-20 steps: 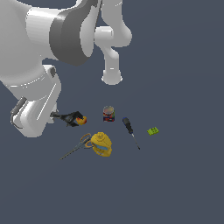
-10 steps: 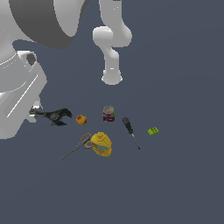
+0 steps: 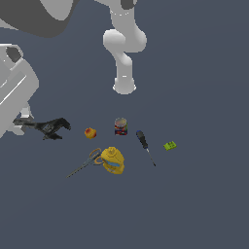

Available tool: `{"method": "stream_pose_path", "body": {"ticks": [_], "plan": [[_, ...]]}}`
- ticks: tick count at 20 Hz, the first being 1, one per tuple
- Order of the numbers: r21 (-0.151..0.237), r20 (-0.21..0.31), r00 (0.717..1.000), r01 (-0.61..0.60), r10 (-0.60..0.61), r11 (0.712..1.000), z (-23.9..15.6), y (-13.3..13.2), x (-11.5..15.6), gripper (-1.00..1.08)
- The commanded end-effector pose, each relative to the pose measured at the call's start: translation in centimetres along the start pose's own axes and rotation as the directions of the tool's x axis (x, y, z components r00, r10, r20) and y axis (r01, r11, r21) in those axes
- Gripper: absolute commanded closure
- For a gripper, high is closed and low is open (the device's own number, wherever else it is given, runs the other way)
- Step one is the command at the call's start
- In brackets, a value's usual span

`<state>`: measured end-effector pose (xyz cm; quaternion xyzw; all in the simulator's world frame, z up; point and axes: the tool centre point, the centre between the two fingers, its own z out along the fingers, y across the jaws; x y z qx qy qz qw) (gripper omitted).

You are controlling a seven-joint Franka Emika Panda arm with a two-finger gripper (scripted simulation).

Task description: Pick up a designated object from a clutter of objects.

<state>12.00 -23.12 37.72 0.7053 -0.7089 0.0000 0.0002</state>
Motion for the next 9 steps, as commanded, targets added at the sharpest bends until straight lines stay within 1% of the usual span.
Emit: {"method": "stream_pose_path", "body": {"ticks": [1, 9], "plan": [[0.0, 0.0, 1.0, 0.0, 0.0, 1.0, -0.44, -0.27, 0.16, 1.08], [0.0, 0.0, 1.0, 0.0, 0.0, 1.0, -0.93, -0.58, 0.39, 1.08]]}}
